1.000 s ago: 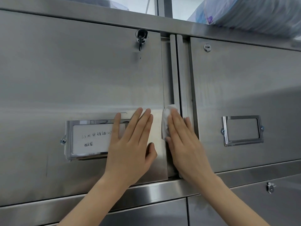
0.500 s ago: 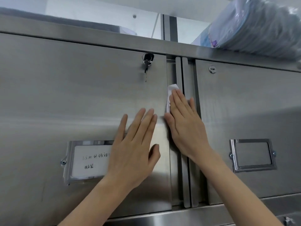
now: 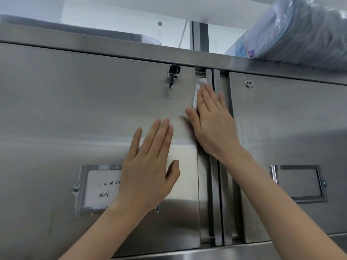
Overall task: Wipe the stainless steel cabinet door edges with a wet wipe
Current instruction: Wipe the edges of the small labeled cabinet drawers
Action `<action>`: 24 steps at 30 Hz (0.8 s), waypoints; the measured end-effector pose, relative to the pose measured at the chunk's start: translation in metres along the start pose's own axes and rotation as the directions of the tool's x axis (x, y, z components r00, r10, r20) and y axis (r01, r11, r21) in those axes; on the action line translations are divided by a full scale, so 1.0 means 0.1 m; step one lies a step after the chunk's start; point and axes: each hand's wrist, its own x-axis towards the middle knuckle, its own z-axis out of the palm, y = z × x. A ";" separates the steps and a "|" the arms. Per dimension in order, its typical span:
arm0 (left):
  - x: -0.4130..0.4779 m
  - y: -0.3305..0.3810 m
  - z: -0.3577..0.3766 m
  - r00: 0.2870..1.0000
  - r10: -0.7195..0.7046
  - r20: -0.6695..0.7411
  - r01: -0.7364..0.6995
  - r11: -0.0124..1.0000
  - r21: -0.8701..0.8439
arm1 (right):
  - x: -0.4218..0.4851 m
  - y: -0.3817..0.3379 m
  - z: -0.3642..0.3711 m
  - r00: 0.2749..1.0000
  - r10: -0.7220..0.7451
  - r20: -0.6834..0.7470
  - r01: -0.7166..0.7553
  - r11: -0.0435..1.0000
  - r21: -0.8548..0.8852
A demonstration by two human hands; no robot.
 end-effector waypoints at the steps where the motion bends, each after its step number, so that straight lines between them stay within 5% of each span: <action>1: -0.01 0.00 -0.01 1.000 0.005 0.009 -0.005 1.000 0.001 | -0.02 0.00 0.01 1.000 -0.004 0.003 0.004 1.000 -0.007; 17: -0.01 -0.01 0.02 1.000 0.008 0.012 -0.008 1.000 0.000 | 0.23 0.06 0.01 1.000 0.008 -0.002 -0.008 1.000 -0.020; 24: -0.59 0.22 -0.04 0.995 0.074 0.061 -0.068 0.993 -0.100 | -1.68 -0.27 0.09 0.993 -0.055 0.103 0.045 0.995 0.094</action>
